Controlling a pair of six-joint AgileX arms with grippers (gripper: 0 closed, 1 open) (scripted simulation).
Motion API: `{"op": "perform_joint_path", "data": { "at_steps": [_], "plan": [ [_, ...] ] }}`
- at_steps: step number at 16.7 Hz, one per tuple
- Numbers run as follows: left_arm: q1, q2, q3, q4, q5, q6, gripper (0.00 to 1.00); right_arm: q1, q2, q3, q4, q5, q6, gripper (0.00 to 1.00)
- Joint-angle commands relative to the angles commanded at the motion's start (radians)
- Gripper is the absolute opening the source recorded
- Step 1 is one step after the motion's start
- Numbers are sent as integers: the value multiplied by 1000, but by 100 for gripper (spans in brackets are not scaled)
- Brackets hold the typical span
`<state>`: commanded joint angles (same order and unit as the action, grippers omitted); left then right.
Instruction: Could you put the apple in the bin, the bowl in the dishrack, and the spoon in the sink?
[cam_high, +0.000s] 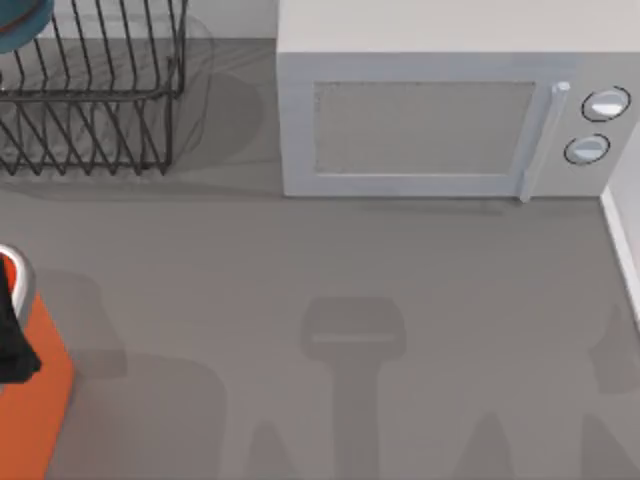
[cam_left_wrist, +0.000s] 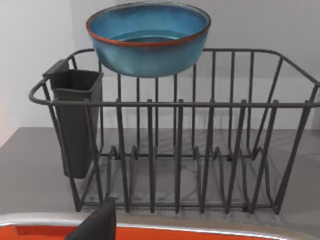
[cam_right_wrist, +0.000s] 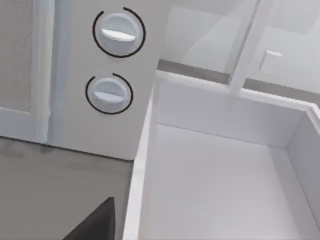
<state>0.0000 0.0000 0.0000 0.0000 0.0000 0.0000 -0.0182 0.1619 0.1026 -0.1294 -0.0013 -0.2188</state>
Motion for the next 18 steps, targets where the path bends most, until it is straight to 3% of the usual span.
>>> {"op": "perform_joint_path", "data": {
  "at_steps": [4,14,18],
  "plan": [
    [0,0,0,0,0,0,100,-25,221,140,-177,-1,-336,100],
    [0,0,0,0,0,0,100,-99,867,544,-693,-4,-1389,100],
    [0,0,0,0,0,0,100,-121,1060,664,-848,-4,-1709,100]
  ]
}}
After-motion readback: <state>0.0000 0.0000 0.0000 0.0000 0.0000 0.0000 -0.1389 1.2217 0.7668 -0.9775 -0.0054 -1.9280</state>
